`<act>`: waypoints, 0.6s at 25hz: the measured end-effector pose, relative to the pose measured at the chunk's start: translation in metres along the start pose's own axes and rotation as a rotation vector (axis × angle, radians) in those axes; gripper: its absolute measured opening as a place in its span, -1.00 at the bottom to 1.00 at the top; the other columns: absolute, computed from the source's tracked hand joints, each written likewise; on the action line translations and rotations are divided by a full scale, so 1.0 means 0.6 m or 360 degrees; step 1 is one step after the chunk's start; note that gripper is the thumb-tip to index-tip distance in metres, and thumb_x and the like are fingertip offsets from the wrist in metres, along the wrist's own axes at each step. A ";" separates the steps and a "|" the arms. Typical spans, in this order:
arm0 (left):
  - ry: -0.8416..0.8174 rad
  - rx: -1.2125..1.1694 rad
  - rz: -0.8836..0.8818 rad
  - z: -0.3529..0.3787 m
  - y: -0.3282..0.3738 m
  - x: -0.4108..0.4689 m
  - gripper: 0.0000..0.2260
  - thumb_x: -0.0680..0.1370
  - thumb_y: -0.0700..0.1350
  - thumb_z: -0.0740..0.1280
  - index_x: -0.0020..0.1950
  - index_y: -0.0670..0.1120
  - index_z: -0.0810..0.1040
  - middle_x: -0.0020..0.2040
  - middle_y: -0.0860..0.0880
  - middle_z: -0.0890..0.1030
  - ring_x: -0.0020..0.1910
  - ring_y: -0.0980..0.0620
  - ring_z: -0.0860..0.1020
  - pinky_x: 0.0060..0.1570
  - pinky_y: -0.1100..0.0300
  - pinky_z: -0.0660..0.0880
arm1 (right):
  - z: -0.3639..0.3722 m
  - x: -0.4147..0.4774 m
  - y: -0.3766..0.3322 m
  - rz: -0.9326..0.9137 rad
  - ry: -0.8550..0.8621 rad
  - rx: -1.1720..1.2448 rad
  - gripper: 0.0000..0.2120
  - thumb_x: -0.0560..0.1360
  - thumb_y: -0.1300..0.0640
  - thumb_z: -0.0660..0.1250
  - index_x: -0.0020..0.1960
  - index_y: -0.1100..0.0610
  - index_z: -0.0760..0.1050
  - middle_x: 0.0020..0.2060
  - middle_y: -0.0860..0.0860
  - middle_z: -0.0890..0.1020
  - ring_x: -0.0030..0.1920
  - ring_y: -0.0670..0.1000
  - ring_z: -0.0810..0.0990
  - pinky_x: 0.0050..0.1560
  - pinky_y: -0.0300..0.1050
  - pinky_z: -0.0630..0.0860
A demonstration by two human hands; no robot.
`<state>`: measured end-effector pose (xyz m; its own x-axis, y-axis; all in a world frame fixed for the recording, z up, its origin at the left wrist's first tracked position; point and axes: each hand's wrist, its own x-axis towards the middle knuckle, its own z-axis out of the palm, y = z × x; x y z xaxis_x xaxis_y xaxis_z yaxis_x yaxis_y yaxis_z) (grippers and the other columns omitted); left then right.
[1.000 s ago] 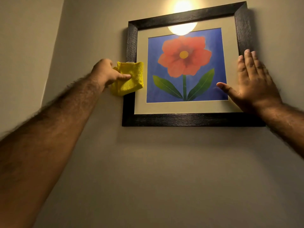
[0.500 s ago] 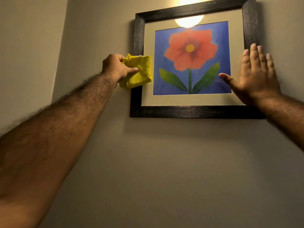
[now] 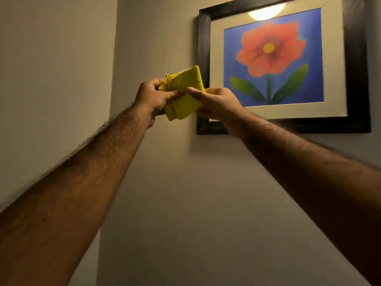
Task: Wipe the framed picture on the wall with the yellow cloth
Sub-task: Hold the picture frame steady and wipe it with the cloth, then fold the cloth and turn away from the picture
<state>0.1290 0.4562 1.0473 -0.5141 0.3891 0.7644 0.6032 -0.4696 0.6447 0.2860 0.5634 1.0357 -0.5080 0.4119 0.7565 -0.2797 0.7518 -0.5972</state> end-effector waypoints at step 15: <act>0.0403 -0.0081 -0.1126 -0.521 -0.425 -0.445 -0.78 0.49 -0.20 0.49 0.13 -0.16 0.66 -0.04 -0.07 0.76 -0.07 -0.01 0.74 -0.13 0.05 0.69 | 0.644 -0.265 0.281 0.1019 -0.0893 0.0679 -0.69 0.38 0.13 0.60 0.02 0.28 0.65 -0.08 0.18 0.73 -0.20 0.02 0.75 -0.19 -0.19 0.70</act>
<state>-0.0780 0.2246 0.6766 -0.8967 0.4201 0.1393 0.0513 -0.2139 0.9755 0.0049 0.4257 0.7114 -0.9537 0.2899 0.0796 -0.0300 0.1717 -0.9847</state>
